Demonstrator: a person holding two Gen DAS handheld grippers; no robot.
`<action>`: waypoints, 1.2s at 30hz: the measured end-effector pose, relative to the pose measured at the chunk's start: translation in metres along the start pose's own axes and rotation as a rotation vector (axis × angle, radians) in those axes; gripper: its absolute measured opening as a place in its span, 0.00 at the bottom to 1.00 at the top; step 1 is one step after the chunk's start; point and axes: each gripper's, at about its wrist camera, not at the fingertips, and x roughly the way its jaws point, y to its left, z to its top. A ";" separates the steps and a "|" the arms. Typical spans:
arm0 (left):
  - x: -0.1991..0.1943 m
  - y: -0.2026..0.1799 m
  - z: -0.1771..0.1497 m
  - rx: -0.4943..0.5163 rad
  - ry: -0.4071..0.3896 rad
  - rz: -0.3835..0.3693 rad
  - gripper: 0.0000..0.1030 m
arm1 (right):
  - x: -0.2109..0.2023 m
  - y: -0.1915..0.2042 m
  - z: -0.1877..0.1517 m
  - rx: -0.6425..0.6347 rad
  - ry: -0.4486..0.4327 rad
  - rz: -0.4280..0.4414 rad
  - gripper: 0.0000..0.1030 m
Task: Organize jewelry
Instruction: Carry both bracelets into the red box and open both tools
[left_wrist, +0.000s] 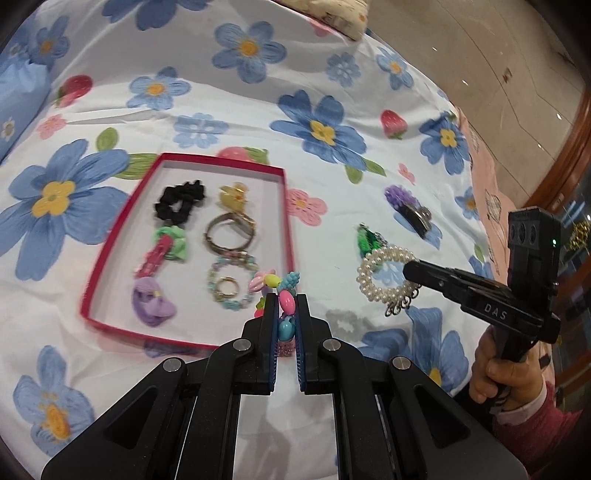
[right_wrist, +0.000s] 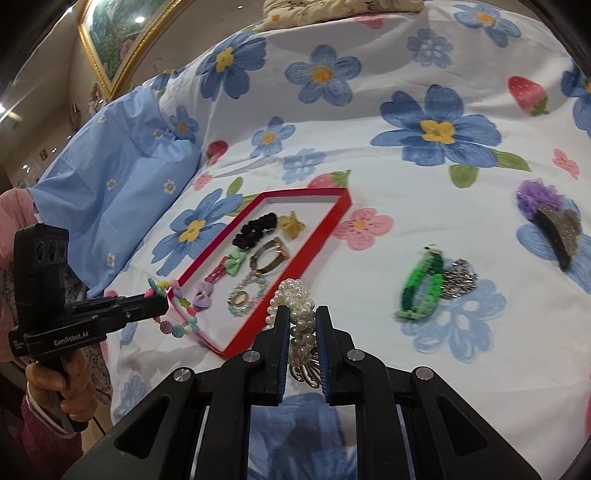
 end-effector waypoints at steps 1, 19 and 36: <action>-0.002 0.005 0.000 -0.008 -0.004 0.008 0.06 | 0.002 0.003 0.001 -0.004 0.002 0.006 0.13; -0.007 0.048 0.006 -0.070 -0.018 0.048 0.06 | 0.050 0.058 0.020 -0.074 0.049 0.111 0.13; 0.028 0.088 0.005 -0.150 0.043 0.029 0.06 | 0.118 0.073 0.012 -0.088 0.179 0.138 0.13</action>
